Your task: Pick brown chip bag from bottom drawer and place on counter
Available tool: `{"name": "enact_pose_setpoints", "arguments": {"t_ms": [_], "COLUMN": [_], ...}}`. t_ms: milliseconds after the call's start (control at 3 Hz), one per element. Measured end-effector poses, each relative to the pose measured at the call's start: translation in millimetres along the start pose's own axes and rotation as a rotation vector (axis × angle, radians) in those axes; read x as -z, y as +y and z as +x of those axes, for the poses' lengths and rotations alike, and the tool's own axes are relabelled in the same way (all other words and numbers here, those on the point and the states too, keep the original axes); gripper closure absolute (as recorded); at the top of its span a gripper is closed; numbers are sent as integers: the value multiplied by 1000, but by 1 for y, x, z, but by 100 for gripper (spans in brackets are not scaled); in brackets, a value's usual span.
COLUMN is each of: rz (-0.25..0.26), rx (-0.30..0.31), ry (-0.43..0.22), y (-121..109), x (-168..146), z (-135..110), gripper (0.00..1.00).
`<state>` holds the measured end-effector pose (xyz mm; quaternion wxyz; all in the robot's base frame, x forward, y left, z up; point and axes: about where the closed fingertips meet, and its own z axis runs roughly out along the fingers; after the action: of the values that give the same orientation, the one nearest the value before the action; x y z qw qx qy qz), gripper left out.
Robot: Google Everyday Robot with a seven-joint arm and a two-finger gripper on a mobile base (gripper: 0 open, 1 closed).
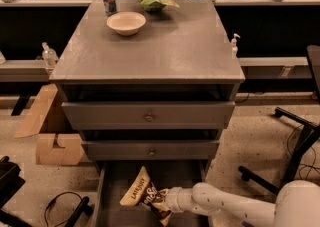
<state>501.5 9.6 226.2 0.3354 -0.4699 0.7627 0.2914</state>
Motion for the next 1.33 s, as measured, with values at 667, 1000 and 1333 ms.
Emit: {"name": "enact_pose_setpoints", "arguments": {"t_ms": [667,1000,1333], "rz": [-5,52,135], "rx": [7,-8,-16], "ry": [22,30,35], "y": [26,24,12], "x": [111,162,211], "z": [-46,-88,-132], "gripper": [100,100,100]}}
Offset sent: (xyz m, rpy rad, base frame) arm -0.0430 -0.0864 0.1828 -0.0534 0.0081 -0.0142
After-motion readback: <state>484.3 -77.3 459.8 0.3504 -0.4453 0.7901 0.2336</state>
